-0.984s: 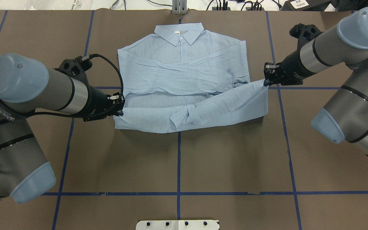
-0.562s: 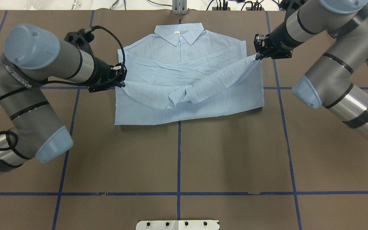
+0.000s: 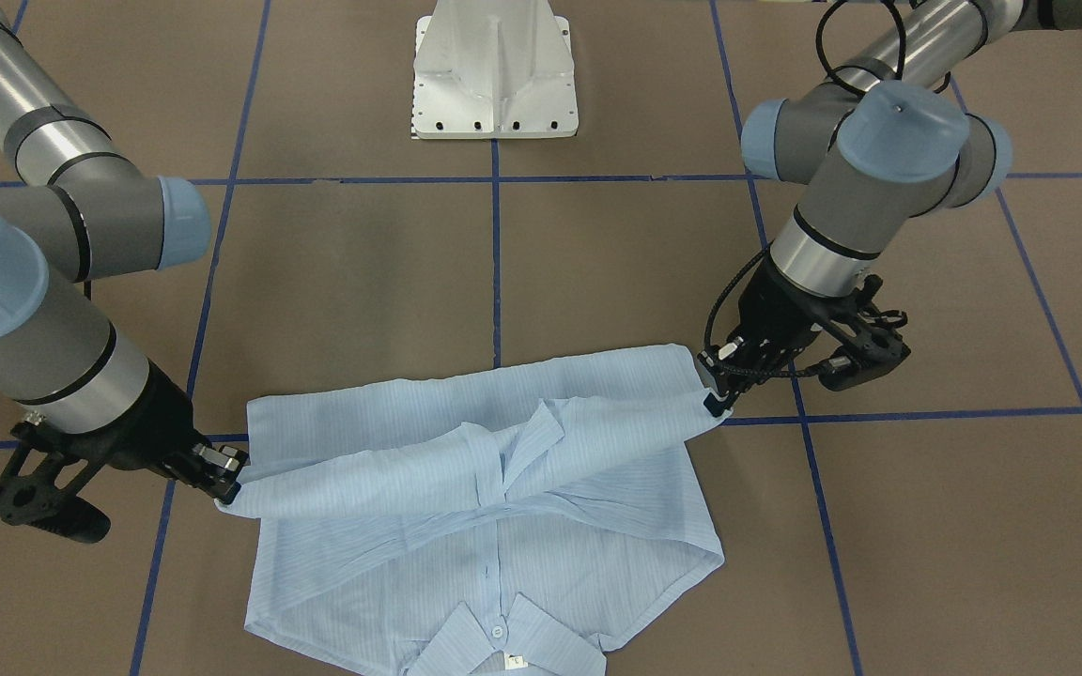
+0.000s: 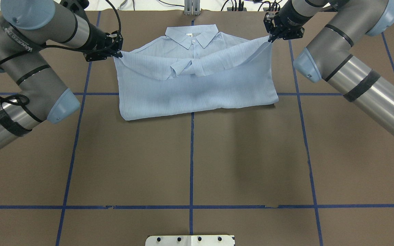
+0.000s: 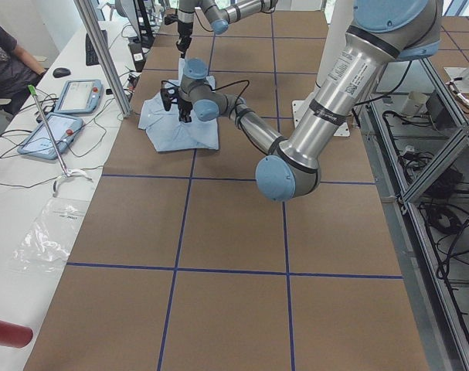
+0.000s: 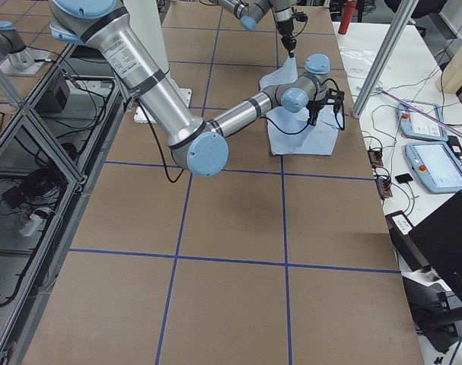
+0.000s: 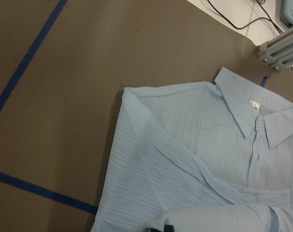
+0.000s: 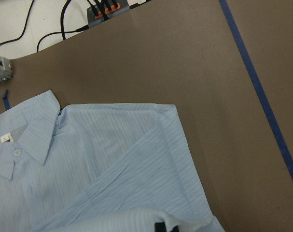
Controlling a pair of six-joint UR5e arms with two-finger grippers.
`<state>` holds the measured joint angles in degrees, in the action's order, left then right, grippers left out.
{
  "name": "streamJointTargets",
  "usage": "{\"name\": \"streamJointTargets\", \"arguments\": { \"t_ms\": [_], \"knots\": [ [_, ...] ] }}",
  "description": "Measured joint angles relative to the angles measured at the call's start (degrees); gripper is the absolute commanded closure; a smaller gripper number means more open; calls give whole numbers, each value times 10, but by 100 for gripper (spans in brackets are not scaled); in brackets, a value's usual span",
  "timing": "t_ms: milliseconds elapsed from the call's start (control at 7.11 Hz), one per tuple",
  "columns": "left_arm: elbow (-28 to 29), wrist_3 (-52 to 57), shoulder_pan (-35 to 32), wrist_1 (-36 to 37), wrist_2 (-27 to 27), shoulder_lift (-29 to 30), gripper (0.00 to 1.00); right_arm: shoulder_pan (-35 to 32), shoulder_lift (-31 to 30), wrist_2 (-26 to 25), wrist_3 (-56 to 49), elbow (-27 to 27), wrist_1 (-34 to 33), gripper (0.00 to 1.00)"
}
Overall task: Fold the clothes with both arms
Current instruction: 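Lift the hem with both grippers and fold it toward the collar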
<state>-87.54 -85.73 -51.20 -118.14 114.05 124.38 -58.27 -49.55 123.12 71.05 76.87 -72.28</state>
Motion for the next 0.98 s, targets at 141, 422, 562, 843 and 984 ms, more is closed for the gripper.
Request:
{"name": "streamJointTargets", "arguments": {
  "t_ms": [141, 422, 562, 843, 984],
  "knots": [
    [44, 0, -2, -34, 1, 15, 100, -6, 5, 0, -1, -23, 12, 100],
    [96, 0, -3, -78, 0, 26, 100, -10, 14, -1, -2, -63, 42, 100],
    [109, 0, -3, -85, -2, 32, 100, -10, 23, -2, -2, -80, 48, 100],
    [135, 0, -2, -95, -3, 50, 100, -8, 40, -4, -3, -105, 52, 100],
    [151, 0, -2, -105, -3, 57, 72, -6, 48, -7, -3, -115, 52, 76]
  ]
}}
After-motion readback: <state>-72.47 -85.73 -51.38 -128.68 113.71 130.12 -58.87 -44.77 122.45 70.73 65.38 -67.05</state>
